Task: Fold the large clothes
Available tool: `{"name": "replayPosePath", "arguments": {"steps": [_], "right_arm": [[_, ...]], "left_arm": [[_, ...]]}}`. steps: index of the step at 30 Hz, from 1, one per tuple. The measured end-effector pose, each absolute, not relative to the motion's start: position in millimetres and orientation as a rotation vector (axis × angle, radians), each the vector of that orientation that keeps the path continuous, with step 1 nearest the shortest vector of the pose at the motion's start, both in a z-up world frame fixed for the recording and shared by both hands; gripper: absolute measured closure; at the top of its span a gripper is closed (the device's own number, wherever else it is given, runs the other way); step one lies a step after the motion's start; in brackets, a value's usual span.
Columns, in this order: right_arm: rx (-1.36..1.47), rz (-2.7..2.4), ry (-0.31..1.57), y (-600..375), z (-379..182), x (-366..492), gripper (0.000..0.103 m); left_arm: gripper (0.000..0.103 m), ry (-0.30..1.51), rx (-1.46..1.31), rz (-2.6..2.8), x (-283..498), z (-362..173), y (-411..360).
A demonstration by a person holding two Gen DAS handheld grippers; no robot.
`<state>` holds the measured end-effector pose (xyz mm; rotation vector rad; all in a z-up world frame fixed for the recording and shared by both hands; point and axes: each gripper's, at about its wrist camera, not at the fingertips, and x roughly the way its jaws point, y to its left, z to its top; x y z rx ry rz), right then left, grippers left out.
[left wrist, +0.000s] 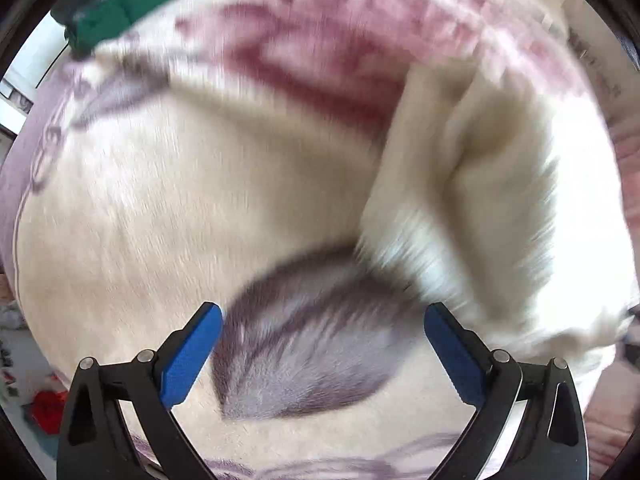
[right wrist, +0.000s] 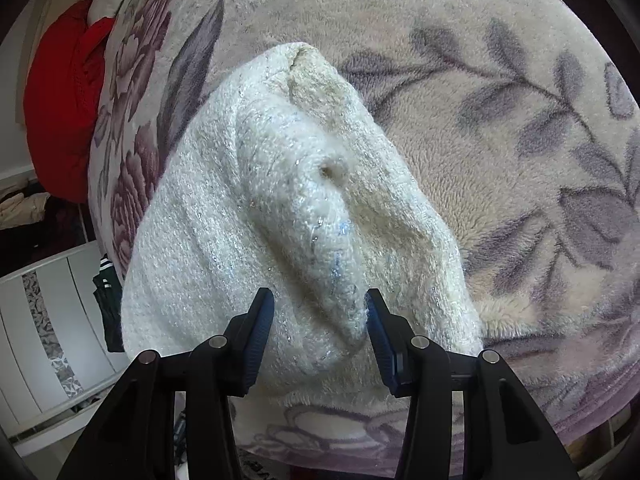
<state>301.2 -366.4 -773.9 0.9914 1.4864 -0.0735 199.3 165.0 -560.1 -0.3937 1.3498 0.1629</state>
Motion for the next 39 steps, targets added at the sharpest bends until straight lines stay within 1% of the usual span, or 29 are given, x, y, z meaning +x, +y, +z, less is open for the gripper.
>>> {"name": "replayPosePath", "arguments": {"steps": [3,6,9,12,14,15,16,17,18,19,20,21,23,24,26,28,29,30,31,32,33,34,35,36,37,38,39], "right_arm": [[1.035,-0.083,1.429,-378,-766,300,0.054],[1.032,-0.101,1.299,-388,-747,302,0.054],[1.025,-0.088,1.223,-391,-737,314,0.054],[1.028,-0.083,1.239,-392,-749,330,0.054],[1.043,-0.057,1.288,-391,-765,343,0.054],[1.043,-0.038,1.326,-389,-774,349,0.054],[1.028,-0.024,1.381,-385,-784,356,0.054],[1.022,-0.005,1.411,-379,-790,360,0.054],[1.020,0.022,1.419,-375,-793,363,0.060],[1.004,0.040,1.421,-370,-793,367,0.071],[0.981,0.054,1.416,-366,-789,369,0.089],[0.975,0.064,1.397,-363,-784,371,0.090],[0.993,0.084,1.314,-363,-762,374,0.092],[1.003,0.093,1.267,-366,-753,374,0.092],[1.006,0.078,1.217,-375,-744,376,0.093],[0.977,0.040,1.264,-378,-756,376,0.093],[0.922,0.025,1.327,-373,-766,377,0.093],[0.852,0.010,1.392,-367,-774,376,0.092],[0.819,0.006,1.429,-364,-780,373,0.090],[0.839,0.014,1.436,-365,-782,371,0.084],[0.896,0.023,1.420,-371,-779,366,0.070],[0.952,0.021,1.405,-379,-773,360,0.062],[1.007,0.022,1.381,-386,-767,351,0.052],[1.064,0.021,1.354,-393,-764,340,0.047],[1.119,0.022,1.336,-398,-762,330,0.044],[1.168,0.025,1.334,-399,-764,320,0.040],[1.212,0.022,1.346,-398,-769,310,0.040]], "left_arm": [[0.000,1.269,-0.561,0.021,235,-528,182],[0.000,1.266,-0.632,-0.125,284,-527,162],[0.000,1.355,-0.588,-0.279,351,-556,126],[0.000,1.528,-0.612,-0.409,406,-609,98],[0.002,1.621,-0.550,-0.420,414,-626,81],[0.032,1.634,-0.490,-0.415,420,-629,73],[0.064,1.638,-0.451,-0.423,421,-627,68],[0.071,1.633,-0.442,-0.444,420,-622,66],[0.078,1.606,-0.419,-0.452,423,-612,64],[0.082,1.561,-0.399,-0.453,427,-600,63],[0.083,1.527,-0.406,-0.459,429,-590,65],[0.084,1.475,-0.446,-0.466,429,-574,72],[0.084,1.395,-0.575,-0.477,433,-561,91],[0.084,1.381,-0.602,-0.459,434,-563,98],[0.083,1.420,-0.616,-0.452,432,-589,106],[0.081,1.510,-0.634,-0.421,421,-623,108],[0.077,1.535,-0.693,-0.429,414,-634,112],[0.071,1.527,-0.745,-0.425,410,-635,118],[0.068,1.520,-0.791,-0.422,407,-630,124],[0.068,1.506,-0.843,-0.436,402,-622,132],[0.065,1.484,-0.874,-0.444,396,-612,140],[0.056,1.459,-0.887,-0.439,389,-602,147],[0.048,1.424,-0.907,-0.436,380,-591,156],[0.025,1.394,-0.917,-0.426,370,-583,162],[0.019,1.375,-0.911,-0.408,358,-575,167],[0.019,1.378,-0.894,-0.397,346,-571,167],[0.019,1.402,-0.863,-0.387,344,-573,160]]}}
